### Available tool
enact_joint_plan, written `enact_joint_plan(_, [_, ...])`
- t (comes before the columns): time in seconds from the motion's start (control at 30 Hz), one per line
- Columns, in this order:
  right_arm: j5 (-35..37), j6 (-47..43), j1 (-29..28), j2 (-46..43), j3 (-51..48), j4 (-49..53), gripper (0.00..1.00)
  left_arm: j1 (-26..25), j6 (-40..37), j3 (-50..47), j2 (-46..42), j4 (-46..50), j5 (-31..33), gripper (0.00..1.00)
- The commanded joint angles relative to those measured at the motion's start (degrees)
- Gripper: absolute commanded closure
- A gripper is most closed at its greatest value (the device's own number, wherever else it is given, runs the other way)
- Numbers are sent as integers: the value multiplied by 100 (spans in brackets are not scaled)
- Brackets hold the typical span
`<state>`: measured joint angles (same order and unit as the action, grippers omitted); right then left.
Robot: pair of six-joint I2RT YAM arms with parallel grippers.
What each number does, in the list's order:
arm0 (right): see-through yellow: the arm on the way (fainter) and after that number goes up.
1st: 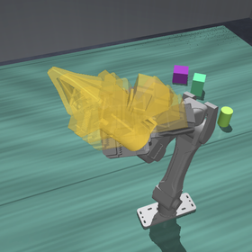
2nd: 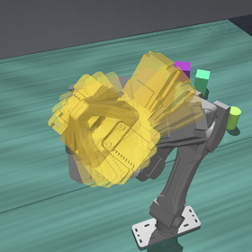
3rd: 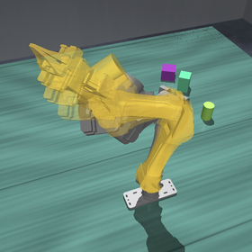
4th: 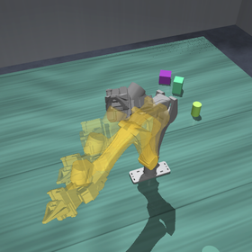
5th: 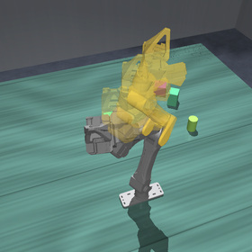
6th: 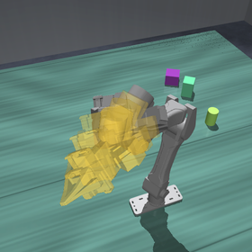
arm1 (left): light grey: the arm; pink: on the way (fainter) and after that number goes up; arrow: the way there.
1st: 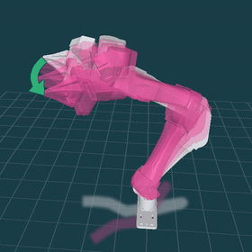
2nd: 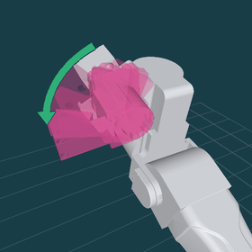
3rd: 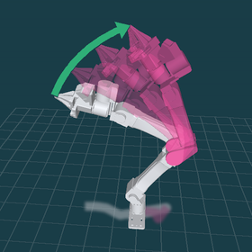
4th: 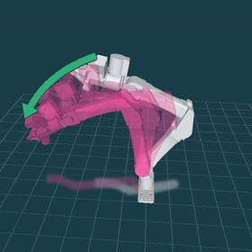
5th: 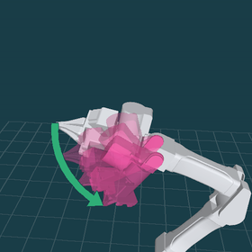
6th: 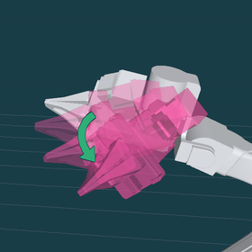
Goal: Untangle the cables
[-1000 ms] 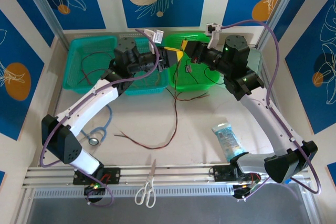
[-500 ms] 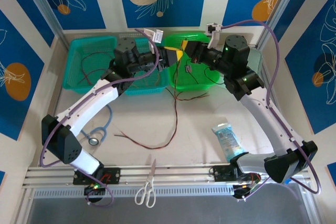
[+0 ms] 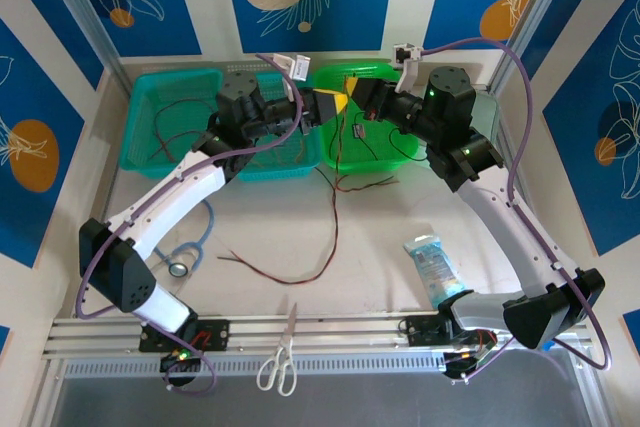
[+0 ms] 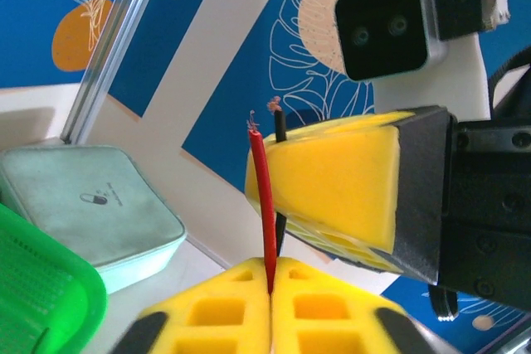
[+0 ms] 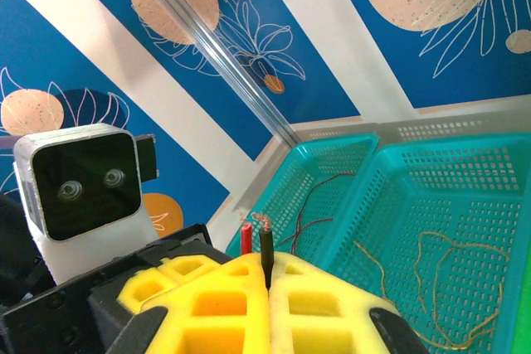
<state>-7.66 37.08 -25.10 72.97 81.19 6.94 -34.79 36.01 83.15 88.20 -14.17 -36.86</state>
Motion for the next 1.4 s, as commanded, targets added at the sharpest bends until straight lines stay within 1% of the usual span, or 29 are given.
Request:
enact_joint_plan(0.0, [-61,-74,14,-74,-27,0,100,-37,25,134,-142,-246,29,100])
enact_joint_plan(0.17, [-4,-87,32,-125,-55,28,100,-27,-34,122,-170,-207,81,100])
enact_joint_plan(0.3, [300,-115,103,-276,-98,123,100,9,-345,151,-308,258,328,100])
enact_joint_plan(0.37, [400,-46,255,-381,-150,194,100,8,-571,294,-386,580,373,100])
enact_joint_plan(0.5, [360,54,550,-557,-248,273,100,31,-837,381,-525,962,485,100])
enact_joint_plan(0.6, [453,-16,741,-722,-258,409,100,175,-1067,427,-640,1318,575,100])
enact_joint_plan(0.7, [644,-179,1015,-959,-217,671,100,642,-994,472,-805,1817,707,100])
enact_joint_plan(0.77, [719,-227,1324,-1148,-167,842,100,1093,-929,478,-939,2080,689,100])
enact_joint_plan(0.93, [973,-96,1960,-1464,-43,976,100,1924,-1043,512,-1255,2394,622,100])
enact_joint_plan(1.03, [1315,-14,2130,-1485,142,976,100,2356,-1114,641,-1314,2750,728,100])
enact_joint_plan(1.17, [1925,-142,2269,-1439,480,1026,100,3094,-962,771,-1292,3354,1145,100])
enact_joint_plan(1.23, [2138,-196,2378,-1396,684,1100,100,3557,-697,630,-1351,3369,1279,100])
enact_joint_plan(1.33, [2382,-231,2584,-1356,922,1184,100,4297,-228,286,-1477,3057,1263,100])
enact_joint_plan(1.37, [2449,-230,2654,-1350,976,1222,100,4472,-124,219,-1513,2992,1297,100])
